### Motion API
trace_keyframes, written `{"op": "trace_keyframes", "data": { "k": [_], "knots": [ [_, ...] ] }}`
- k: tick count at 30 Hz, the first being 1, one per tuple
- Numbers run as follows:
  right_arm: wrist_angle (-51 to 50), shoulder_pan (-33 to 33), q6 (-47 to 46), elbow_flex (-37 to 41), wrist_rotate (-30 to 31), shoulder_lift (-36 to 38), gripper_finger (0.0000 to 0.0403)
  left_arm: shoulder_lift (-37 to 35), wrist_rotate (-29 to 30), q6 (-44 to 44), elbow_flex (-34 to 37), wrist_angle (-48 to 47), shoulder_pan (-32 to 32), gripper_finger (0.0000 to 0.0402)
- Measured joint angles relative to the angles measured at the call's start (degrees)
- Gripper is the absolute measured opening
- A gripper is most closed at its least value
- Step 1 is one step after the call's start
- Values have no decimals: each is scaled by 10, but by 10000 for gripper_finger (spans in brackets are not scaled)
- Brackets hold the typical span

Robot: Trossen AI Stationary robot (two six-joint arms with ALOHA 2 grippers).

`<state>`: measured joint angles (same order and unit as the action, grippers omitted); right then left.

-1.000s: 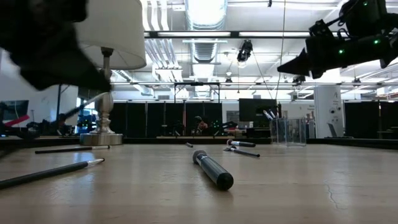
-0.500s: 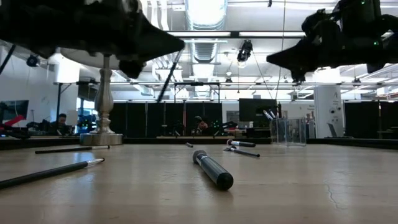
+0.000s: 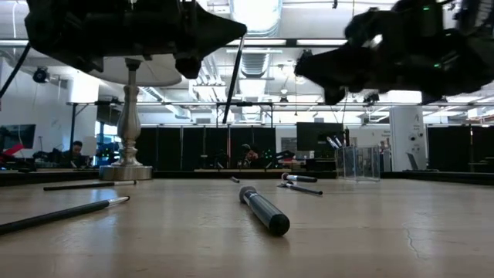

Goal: Put items in baskets/containers
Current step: Put the eyeshadow brush into the transparent organizer

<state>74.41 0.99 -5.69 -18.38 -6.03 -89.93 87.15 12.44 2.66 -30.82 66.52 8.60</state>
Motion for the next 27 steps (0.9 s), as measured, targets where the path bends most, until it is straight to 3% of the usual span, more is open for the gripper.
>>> {"op": "trace_keyframes", "data": {
  "k": [5,11,15,27],
  "knots": [
    [0,0,-21,-76,0,-82,139,0,-7,0,0,1,-3,0],
    [0,0,-23,-126,-5,-126,182,0,-6,1,0,0,-3,0],
    [3,-3,-20,-141,-33,-129,183,0,-7,1,0,0,-3,0],
    [-6,-22,14,-172,-30,-127,152,0,-7,1,0,-1,-3,0]
  ]
}}
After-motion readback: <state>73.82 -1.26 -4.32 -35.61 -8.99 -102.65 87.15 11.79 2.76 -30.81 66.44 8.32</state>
